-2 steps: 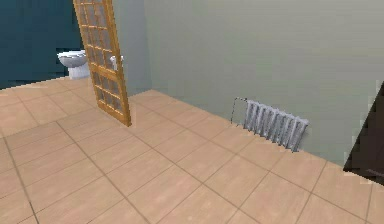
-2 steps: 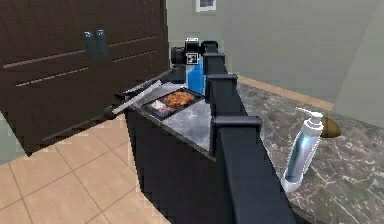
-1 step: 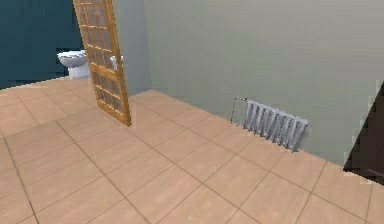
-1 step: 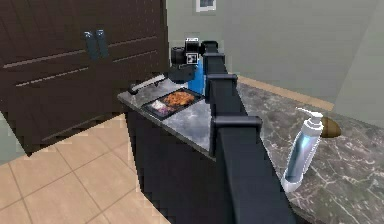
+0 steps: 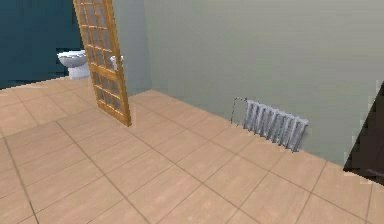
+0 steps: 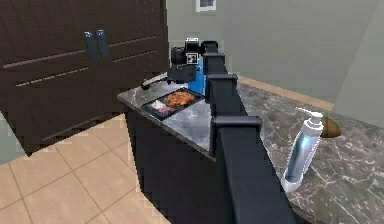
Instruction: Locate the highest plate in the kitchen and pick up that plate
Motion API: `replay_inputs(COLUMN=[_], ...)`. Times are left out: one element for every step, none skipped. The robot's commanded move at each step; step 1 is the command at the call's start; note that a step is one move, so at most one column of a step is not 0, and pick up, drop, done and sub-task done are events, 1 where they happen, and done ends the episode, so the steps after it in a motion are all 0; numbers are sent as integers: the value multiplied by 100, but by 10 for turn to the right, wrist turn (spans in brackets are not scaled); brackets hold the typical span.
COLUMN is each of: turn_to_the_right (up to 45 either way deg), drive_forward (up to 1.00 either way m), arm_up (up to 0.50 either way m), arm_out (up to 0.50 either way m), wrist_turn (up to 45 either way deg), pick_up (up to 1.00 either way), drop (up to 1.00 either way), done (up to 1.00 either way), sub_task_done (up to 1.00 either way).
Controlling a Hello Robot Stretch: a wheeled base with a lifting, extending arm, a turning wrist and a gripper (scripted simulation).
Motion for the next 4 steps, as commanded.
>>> replay_inputs(turn_to_the_right=[0, 0, 0, 0], drive_forward=[0, 0, 0, 0], arm_up=[-16, 0, 10, 0], arm_out=[0, 0, 0, 0], wrist_turn=[0, 0, 0, 0], pick_up=[0, 100, 0, 0], drop=[0, 0, 0, 0], done=[0, 0, 0, 100], sub_task_done=[0, 0, 0, 0])
